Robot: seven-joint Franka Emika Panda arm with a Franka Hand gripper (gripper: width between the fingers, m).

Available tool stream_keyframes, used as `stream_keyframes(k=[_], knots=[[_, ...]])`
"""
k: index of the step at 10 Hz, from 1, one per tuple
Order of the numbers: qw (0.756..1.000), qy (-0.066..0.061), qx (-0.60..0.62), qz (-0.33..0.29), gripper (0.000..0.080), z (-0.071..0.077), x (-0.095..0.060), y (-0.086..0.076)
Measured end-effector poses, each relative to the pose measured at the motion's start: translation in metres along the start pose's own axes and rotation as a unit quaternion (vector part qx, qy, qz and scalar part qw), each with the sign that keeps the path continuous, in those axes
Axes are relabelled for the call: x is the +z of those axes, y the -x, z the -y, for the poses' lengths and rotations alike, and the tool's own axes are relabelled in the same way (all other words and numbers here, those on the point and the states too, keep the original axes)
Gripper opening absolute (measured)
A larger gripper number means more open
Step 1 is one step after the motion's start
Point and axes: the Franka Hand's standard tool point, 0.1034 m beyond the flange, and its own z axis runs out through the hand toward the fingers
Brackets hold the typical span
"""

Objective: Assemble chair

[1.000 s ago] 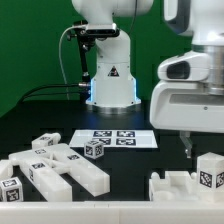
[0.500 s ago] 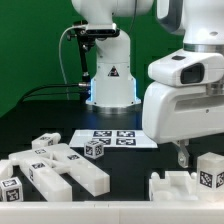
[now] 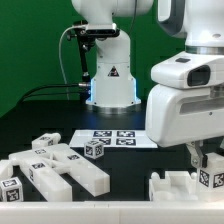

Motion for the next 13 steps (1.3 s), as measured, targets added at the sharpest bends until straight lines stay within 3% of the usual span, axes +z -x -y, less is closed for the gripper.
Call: stream_keyframes(k=[4,7,9,11,12,13], knots=[[0.980,-0.004,0.196,-0.006,0.0282,-0.0021,-0.0026,0.0001],[0.903,-0.013,0.430,-0.004,0.0282,0.0031,-0.0027,-0.0012],[0.852,-0.021,0.524,-0.002,0.0282,0.0029,-0.0007,-0.0009],[0.864,-0.021,0.504,-0.002,0.0284,0.0029,-0.0005,-0.0008],[0.864,-0.021,0.502,-0.002,0.0469,0.0031,-0.0005,-0.0008],[0.897,-0.020,0.442,-0.003,0.0586,0.0024,-0.0005,-0.0005]])
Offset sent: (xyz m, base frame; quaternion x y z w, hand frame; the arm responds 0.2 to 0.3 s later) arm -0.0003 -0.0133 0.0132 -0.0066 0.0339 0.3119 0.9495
